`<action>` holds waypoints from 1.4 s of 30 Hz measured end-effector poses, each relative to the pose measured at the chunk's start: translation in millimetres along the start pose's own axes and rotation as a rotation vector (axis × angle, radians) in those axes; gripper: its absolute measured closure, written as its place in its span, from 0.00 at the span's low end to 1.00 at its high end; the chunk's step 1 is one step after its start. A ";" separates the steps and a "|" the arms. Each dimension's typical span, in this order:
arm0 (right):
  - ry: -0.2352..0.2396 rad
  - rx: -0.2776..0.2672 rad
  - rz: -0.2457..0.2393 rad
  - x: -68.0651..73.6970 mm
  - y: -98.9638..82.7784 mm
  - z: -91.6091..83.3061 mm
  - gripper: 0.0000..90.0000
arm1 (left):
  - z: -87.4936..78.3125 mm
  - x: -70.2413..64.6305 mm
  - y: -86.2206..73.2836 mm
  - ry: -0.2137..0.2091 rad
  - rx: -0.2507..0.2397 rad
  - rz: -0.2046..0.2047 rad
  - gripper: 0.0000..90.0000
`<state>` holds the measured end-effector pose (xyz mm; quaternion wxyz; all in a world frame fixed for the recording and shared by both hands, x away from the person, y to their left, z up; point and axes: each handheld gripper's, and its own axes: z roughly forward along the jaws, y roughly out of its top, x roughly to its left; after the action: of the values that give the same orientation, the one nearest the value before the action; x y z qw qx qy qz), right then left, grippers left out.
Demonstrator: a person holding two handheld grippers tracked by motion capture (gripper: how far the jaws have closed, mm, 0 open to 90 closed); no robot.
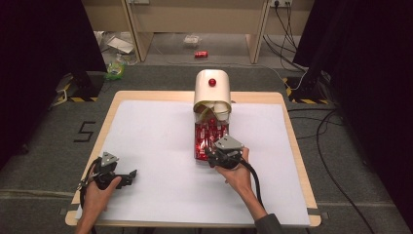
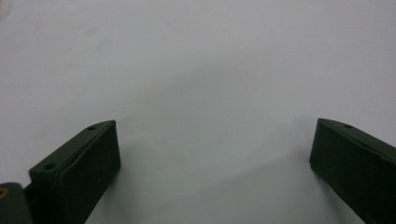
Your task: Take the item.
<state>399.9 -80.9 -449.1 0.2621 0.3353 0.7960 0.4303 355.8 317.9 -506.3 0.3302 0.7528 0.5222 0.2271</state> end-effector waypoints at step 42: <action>-0.069 -0.030 0.023 -14.9 -6.8 -0.2 0.93 | -0.1 0.2 -0.1 -0.002 0.000 0.001 0.01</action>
<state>407.1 -95.1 -452.9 0.2893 0.3552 0.7760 0.4336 355.8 318.2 -506.2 0.3304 0.7534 0.5215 0.2263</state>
